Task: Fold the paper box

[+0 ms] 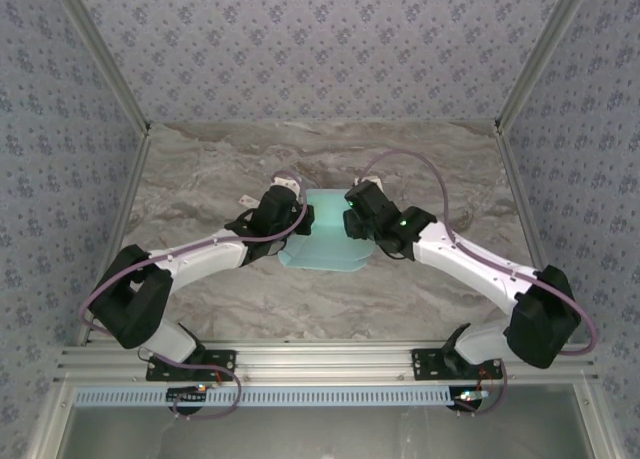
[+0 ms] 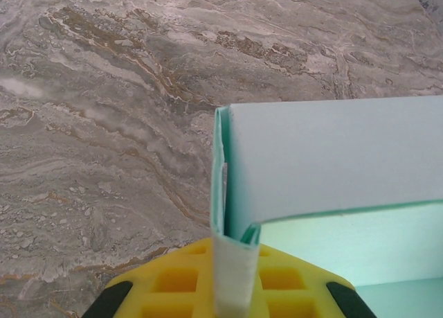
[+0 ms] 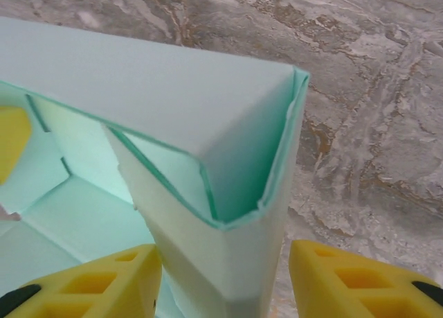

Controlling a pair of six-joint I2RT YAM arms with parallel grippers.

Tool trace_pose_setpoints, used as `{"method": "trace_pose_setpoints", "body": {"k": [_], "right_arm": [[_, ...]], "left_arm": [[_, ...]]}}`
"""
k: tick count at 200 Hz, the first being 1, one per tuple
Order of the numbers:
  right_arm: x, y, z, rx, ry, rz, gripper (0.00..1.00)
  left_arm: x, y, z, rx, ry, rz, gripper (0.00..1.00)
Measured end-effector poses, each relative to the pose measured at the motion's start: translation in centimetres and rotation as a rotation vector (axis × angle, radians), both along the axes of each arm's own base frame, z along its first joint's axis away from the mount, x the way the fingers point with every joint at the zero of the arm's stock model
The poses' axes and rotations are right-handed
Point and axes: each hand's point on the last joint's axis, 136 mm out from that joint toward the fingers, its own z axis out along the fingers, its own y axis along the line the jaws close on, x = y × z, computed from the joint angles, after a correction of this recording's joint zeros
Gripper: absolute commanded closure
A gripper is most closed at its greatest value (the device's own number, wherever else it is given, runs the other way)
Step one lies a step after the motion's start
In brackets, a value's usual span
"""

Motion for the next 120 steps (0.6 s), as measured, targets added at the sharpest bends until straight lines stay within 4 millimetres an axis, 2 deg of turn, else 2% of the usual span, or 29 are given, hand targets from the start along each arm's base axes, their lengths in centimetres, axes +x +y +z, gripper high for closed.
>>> {"method": "trace_pose_setpoints", "body": {"k": [65,93,120], "right_arm": [[-1.0,-0.4,1.4,0.126,-0.002,0.076,0.33],[-1.3,-1.3,2.8,0.177,-0.024,0.097,0.24],[-1.6,-2.5,4.5,0.216,-0.061,0.112,0.22]], "left_arm": [[0.0,0.0,0.0,0.000,0.000,0.000,0.97],[0.0,0.0,0.0,0.000,0.000,0.000,0.97],[0.0,0.0,0.0,0.001,0.000,0.000,0.97]]}}
